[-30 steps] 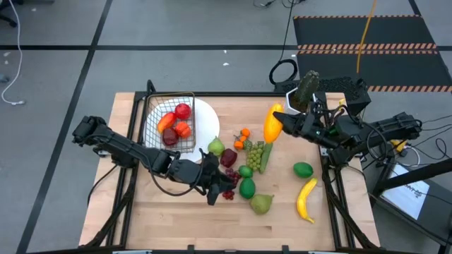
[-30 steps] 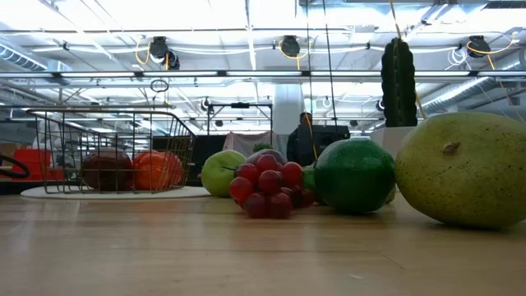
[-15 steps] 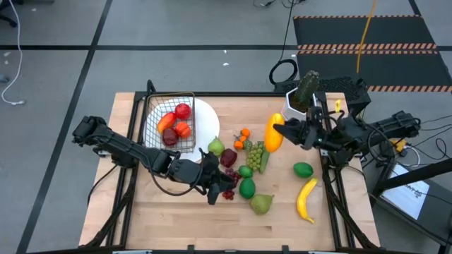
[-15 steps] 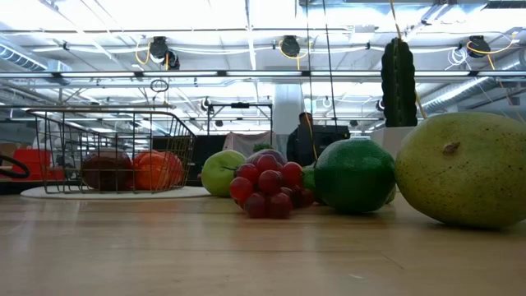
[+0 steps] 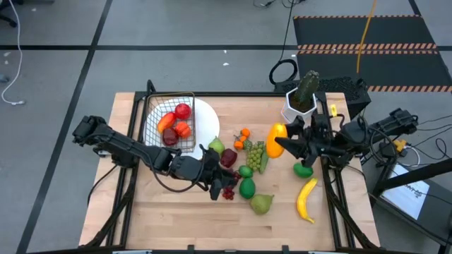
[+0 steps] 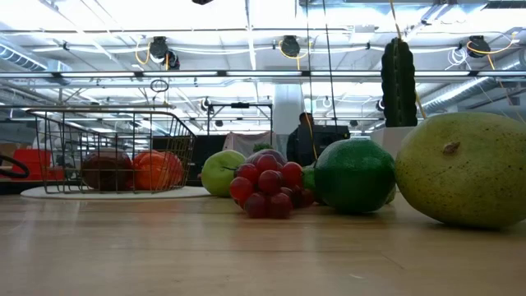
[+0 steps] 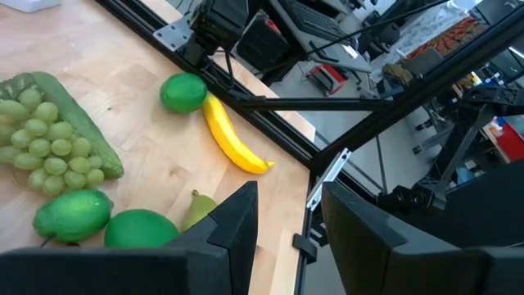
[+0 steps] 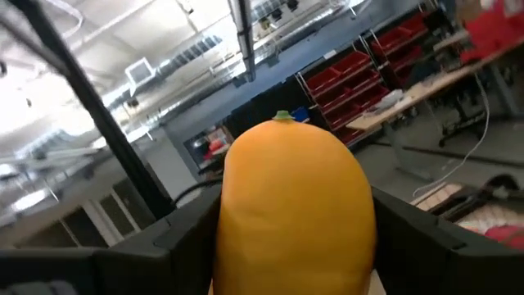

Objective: Build produce basket
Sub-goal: Put the yellow mango into the wire basket

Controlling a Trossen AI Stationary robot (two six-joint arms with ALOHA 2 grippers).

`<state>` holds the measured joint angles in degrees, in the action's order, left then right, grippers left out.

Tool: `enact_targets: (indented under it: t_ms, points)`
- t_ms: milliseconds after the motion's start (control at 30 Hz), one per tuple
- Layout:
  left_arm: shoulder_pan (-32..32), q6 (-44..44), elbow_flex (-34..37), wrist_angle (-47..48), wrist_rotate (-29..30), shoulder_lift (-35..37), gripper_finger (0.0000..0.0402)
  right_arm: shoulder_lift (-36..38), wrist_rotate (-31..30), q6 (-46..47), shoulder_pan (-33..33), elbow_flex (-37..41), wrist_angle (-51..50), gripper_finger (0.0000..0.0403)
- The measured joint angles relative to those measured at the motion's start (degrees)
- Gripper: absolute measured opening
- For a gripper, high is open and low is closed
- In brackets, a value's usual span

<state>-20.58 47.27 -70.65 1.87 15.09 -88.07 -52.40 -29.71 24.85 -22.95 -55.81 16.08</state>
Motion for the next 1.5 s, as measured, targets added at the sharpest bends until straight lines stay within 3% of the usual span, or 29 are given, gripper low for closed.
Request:
enact_targets:
  t_ms: [300, 667, 1167, 1367, 1500]
  points:
    - [0.0, 0.0, 0.0, 0.0, 0.0, 0.0, 0.0136, 0.0, -0.1, -18.4, -2.0, 0.0, -0.1, 0.0254]
    - [0.0, 1.5, 0.0, 0.0, 0.0, 0.0, 0.0136, 0.0, -0.2, -31.6, -2.0, 0.0, -3.4, 0.0254]
    - [0.0, 1.7, 0.0, -0.2, 1.0, 0.0, 0.0136, 0.0, -0.2, -40.9, -2.5, 0.0, -7.9, 0.0254]
    - [0.0, 1.7, 0.0, -0.2, 1.0, 0.0, 0.0136, 0.0, -0.2, -40.1, -2.5, 0.0, -7.8, 0.0254]
    - [0.0, 1.7, 0.0, -0.6, 1.0, 0.0, 0.0136, 0.0, -0.2, -34.8, -2.5, 0.0, -7.7, 0.0254]
